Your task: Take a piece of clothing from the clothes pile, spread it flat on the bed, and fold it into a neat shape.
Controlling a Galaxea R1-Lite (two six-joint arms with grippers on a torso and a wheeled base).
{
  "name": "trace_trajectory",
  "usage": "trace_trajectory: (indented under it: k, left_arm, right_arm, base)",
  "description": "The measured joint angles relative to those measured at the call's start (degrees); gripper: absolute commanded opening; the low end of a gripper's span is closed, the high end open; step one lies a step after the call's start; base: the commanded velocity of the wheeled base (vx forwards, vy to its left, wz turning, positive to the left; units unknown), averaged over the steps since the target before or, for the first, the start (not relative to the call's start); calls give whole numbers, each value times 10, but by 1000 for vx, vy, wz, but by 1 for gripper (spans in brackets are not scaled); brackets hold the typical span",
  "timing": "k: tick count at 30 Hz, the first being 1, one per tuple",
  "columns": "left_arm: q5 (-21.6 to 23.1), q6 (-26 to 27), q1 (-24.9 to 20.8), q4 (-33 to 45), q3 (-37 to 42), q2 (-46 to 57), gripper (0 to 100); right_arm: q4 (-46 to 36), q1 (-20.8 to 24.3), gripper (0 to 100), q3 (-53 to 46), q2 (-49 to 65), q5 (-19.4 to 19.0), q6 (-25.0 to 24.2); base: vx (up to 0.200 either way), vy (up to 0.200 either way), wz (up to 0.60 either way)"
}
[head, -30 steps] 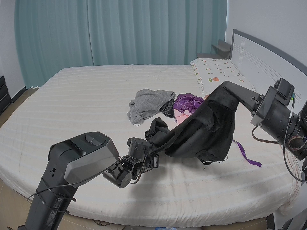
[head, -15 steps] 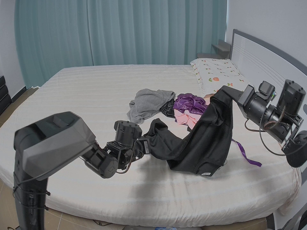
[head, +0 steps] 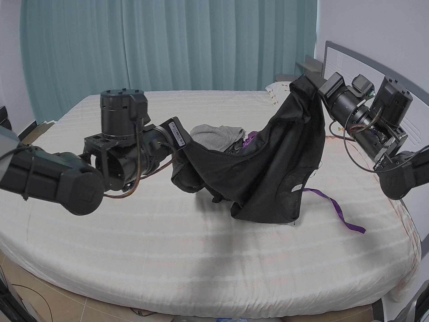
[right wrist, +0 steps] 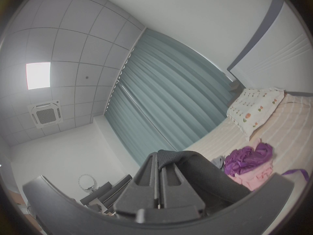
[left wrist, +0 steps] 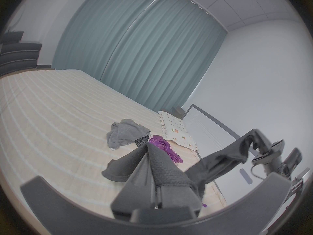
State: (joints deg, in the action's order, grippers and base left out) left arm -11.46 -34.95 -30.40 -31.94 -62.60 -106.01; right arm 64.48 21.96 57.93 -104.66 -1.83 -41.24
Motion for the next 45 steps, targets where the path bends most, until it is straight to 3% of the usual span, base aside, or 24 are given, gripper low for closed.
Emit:
trace_trajectory:
  k: [7, 11, 19, 30, 39, 45]
  left_arm:
    - [8, -85, -2, -3, 88, 41, 0]
    - [11, -117, -8, -10, 142, 43, 0]
    - [13, -177, -27, -17, 211, 30, 0]
    - [15, -184, -36, -63, 255, -3, 0]
    - [16, -184, -34, -101, 290, -14, 0]
    - [16, -191, -32, -103, 295, -10, 0]
  right_arm:
    - [30, 44, 0, -108, -26, 7, -8]
    - [71, 71, 0, -162, -53, 10, -42]
    - [86, 83, 0, -209, -90, 13, -73]
    - [116, 85, 0, -241, -102, 14, -75]
    - [123, 94, 0, -257, -104, 14, -74]
    - [124, 96, 0, -260, -106, 14, -75]
  base:
    - [0, 0, 0]
    - [0, 0, 0]
    - [0, 0, 0]
    - [0, 0, 0]
    - [-200, 0, 0]
    - [0, 0, 0]
